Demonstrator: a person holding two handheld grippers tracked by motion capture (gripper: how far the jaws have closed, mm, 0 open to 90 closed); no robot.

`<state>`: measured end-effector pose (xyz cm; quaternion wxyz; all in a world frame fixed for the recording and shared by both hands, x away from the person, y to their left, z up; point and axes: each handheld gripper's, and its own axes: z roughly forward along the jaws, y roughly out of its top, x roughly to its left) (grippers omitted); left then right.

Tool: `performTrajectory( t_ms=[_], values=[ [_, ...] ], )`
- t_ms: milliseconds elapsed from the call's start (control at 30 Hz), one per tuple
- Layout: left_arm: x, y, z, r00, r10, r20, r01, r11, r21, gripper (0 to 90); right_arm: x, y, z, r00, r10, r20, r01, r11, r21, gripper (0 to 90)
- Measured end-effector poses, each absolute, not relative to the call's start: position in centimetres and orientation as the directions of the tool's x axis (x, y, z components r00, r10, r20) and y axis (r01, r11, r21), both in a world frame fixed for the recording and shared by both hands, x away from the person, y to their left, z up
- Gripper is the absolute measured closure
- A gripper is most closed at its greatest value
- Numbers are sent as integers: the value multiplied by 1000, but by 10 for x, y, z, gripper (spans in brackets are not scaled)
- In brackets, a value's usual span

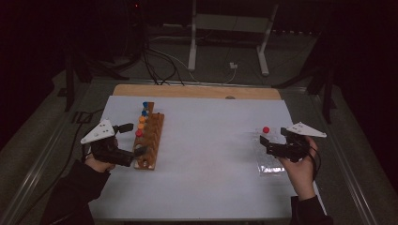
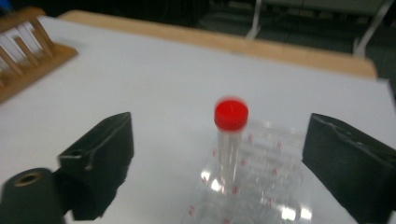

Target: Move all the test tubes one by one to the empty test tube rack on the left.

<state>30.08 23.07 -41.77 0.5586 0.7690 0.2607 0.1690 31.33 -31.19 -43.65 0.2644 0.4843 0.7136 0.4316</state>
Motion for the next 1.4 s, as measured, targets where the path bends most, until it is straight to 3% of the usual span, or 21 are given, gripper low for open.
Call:
performTrajectory(
  t_ms=[100, 200, 767, 1400],
  values=[
    [301, 230, -419, 811, 584, -37, 217, -242, 946, 15, 320, -314, -448, -381, 923, 53, 499, 157, 852, 197],
    [301, 229, -420, 812, 583, -35, 220, -249, 943, 15, 324, -313, -456, -369, 929, 23, 519, 186, 834, 332],
    [302, 228, -420, 816, 577, -41, 221, -246, 944, 15, 344, -305, -465, -379, 926, -3, 580, 240, 779, 734],
    [299, 223, -412, 824, 565, -37, 212, -248, 945, 15, 309, -307, -409, -367, 929, -54, 413, 215, 885, 746]
  ],
)
